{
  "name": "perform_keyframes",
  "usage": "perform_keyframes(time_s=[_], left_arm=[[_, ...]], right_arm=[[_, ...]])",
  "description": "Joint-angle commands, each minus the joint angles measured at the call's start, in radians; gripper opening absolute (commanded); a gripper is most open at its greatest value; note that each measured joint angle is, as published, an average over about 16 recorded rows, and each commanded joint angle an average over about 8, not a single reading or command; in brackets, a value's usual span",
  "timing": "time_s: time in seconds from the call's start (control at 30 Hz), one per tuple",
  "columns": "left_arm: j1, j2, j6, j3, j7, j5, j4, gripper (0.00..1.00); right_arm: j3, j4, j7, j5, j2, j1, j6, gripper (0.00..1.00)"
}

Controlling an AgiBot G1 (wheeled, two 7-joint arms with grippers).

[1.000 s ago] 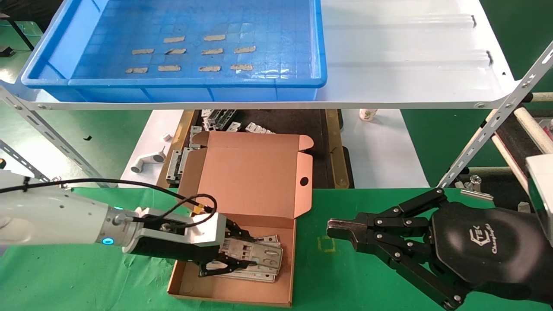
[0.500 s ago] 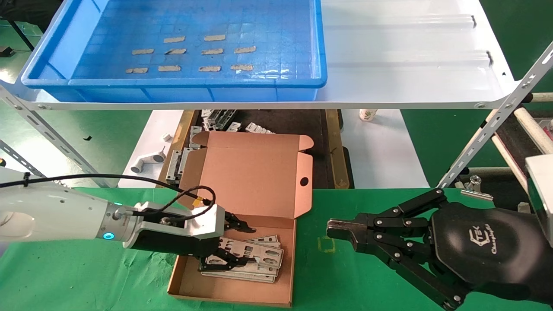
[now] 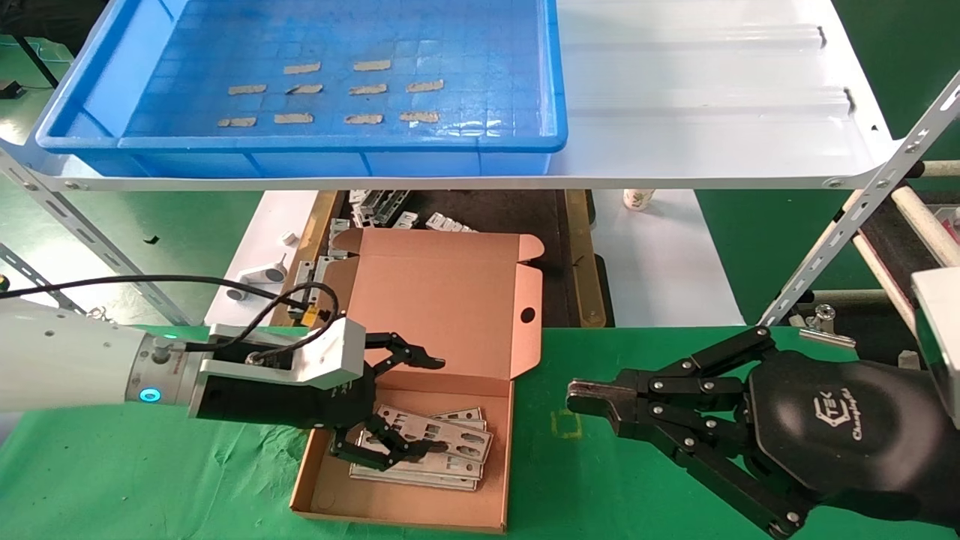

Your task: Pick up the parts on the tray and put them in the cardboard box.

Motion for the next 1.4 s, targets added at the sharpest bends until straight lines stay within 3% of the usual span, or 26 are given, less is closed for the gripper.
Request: perform_keyframes(time_s=[0.03,1.4], left_arm=[[0.013,-0.009,0.001,-0.017,-0.015,-0.008,-0.021,1.00],[0.343,-0.293,0.051,-0.489,-0.427,-0.229,-0.630,1.00]], right_arm=[[0.000,0.000,0.000,0.000,0.000,0.000,0.000,1.00],[0.000,0.000,0.000,0.000,0.000,0.000,0.000,1.00]])
